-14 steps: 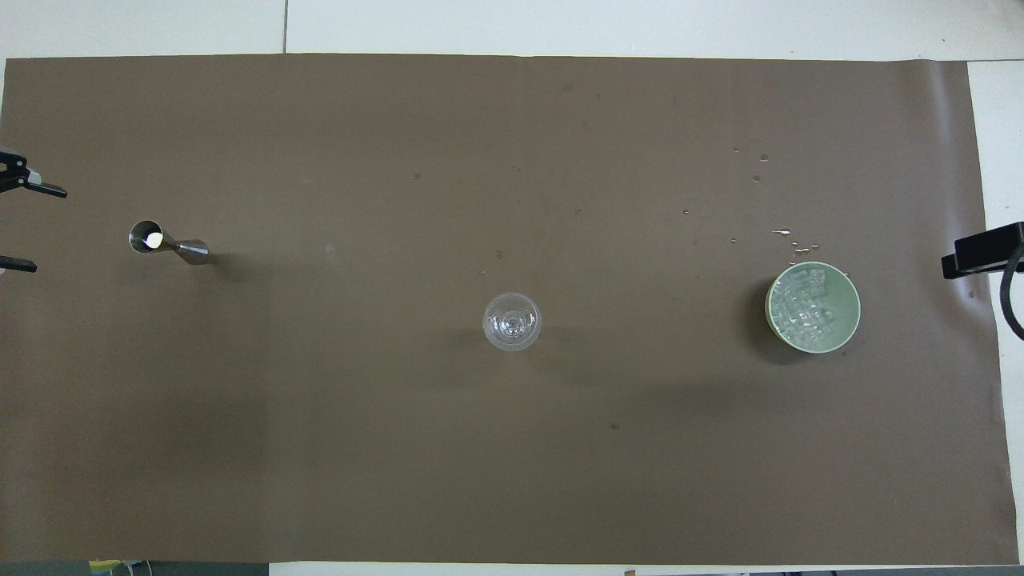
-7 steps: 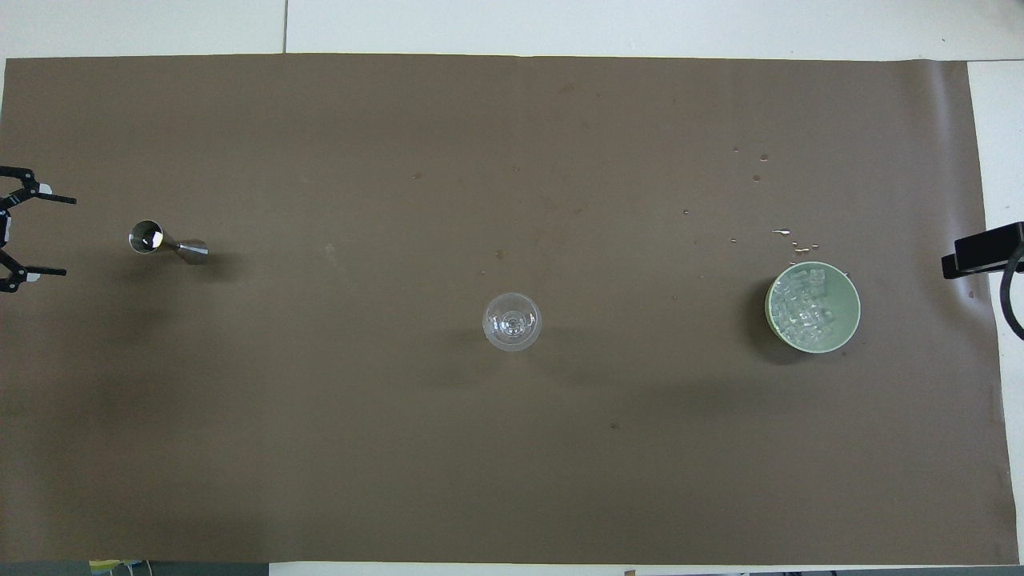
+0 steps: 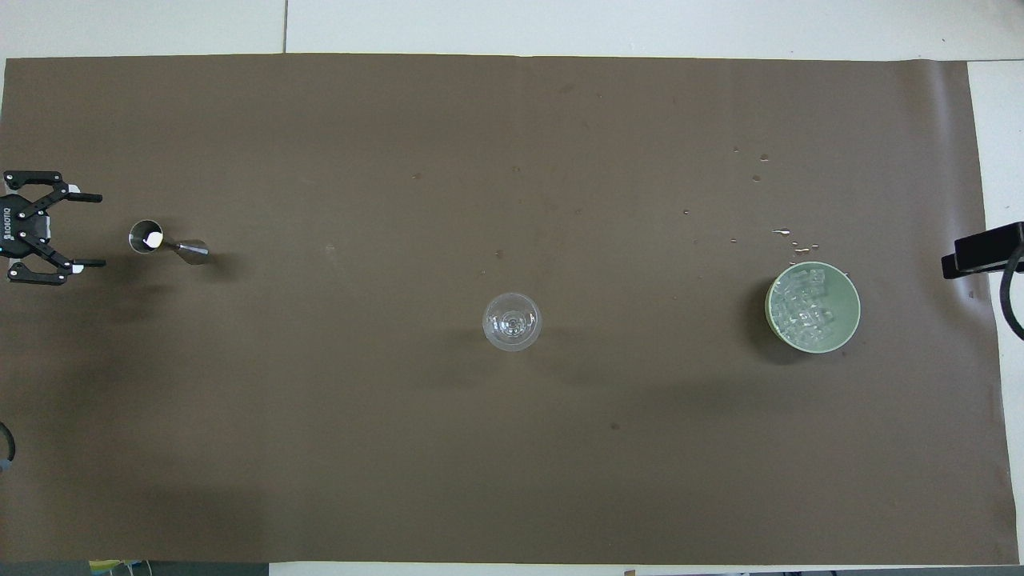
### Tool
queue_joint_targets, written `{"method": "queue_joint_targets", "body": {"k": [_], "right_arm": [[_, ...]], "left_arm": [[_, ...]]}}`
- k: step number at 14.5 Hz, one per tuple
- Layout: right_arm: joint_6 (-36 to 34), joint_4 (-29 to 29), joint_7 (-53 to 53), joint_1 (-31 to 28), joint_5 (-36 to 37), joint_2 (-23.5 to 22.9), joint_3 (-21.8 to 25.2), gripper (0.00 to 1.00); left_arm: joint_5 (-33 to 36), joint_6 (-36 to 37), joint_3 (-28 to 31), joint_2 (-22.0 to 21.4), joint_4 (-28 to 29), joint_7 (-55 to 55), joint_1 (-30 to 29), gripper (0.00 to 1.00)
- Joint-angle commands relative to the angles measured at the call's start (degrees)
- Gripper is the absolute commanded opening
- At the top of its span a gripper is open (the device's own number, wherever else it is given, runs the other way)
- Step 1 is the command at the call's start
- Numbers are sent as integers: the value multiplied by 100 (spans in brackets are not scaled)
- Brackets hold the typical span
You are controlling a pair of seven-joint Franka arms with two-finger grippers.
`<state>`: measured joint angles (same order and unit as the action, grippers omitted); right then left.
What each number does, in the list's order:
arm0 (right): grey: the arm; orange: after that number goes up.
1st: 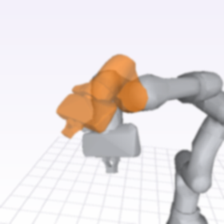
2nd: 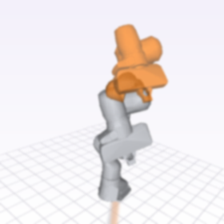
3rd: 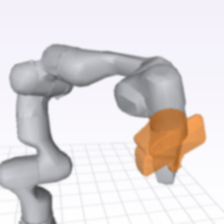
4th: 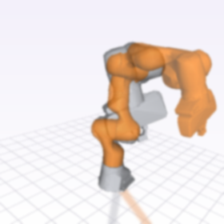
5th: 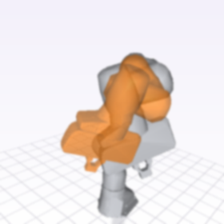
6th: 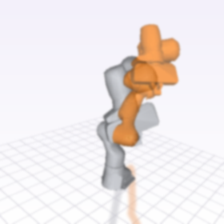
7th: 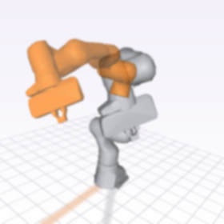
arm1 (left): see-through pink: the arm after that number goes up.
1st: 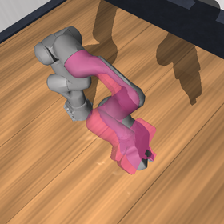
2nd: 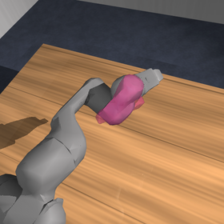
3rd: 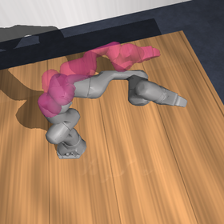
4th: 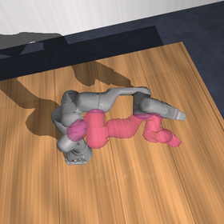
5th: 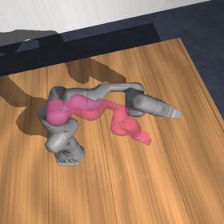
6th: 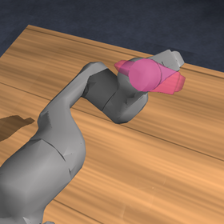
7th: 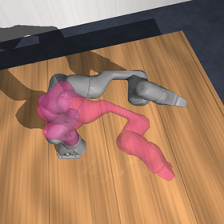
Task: Pour wine and add ice with both arms
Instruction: 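Open the left gripper and close it around the small silver cup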
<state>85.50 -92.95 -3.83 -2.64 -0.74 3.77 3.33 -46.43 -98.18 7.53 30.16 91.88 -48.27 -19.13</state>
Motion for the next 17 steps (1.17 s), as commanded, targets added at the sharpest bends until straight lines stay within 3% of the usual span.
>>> {"method": "queue_joint_targets", "body": {"k": [1,9,12,17], "right_arm": [[11,-136,-3,-43,-32,124,-25,100],[11,-136,-3,-43,-32,124,-25,100],[11,-136,-3,-43,-32,124,-25,100],[11,-136,-3,-43,-32,124,-25,100]], "left_arm": [[-270,-202,-6,-396,690,-78,-29,100],[-990,-1089,-41,-757,1850,151,14,100],[-1456,-801,-68,-529,1922,589,-30,100],[-2010,-773,-94,-564,2027,784,172,100]]}}
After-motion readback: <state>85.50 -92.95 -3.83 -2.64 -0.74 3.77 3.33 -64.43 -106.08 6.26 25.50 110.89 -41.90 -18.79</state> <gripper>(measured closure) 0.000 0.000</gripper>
